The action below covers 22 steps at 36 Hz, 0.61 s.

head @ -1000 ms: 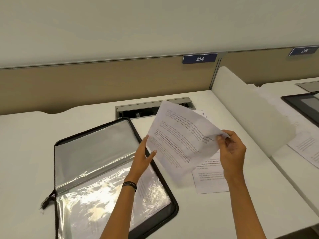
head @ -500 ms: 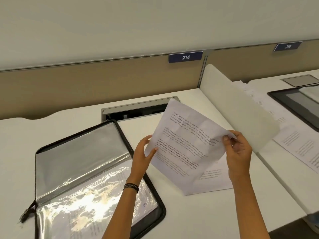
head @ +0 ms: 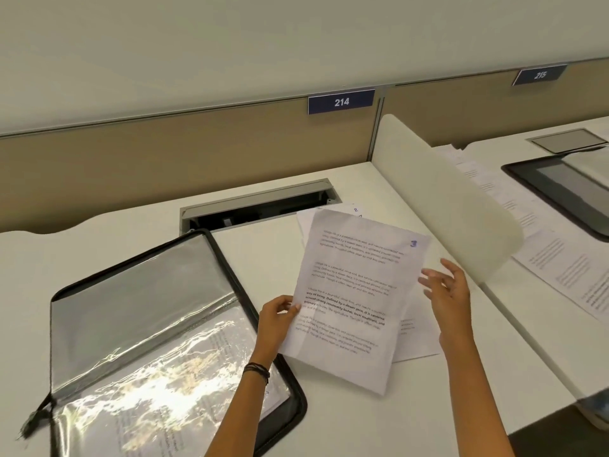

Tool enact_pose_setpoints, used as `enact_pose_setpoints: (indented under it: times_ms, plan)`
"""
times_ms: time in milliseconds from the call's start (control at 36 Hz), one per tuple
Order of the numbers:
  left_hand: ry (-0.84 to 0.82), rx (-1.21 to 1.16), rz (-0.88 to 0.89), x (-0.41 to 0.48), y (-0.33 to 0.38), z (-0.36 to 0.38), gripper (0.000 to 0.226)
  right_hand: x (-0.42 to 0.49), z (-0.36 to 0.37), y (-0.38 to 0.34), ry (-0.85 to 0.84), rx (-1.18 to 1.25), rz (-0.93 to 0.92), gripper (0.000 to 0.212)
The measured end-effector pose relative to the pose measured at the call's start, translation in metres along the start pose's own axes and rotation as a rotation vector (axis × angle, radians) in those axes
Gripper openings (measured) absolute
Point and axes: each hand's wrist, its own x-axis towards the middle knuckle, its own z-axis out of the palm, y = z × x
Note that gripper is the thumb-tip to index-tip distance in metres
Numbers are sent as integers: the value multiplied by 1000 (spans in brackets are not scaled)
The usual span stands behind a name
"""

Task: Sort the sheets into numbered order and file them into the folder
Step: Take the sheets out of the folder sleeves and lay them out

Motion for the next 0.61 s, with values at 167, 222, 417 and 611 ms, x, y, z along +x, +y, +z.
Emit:
enact_pose_setpoints:
  times_ms: [167,222,417,611]
  plan:
    - [18,-126,-116,-16,-8,30,15,4,-5,16,-142,-333,99,54]
    - [-2,-161,-112,-24,-7,46,20,3,-4,22,-209,-394,126,54]
    - [-119,-164,-114,-43,-2,94,47,-10,9,61,-341,-625,72,50]
    - [-266,-95,-96,-52,-10,110,62,-24,7,104,-375,-789,57,47]
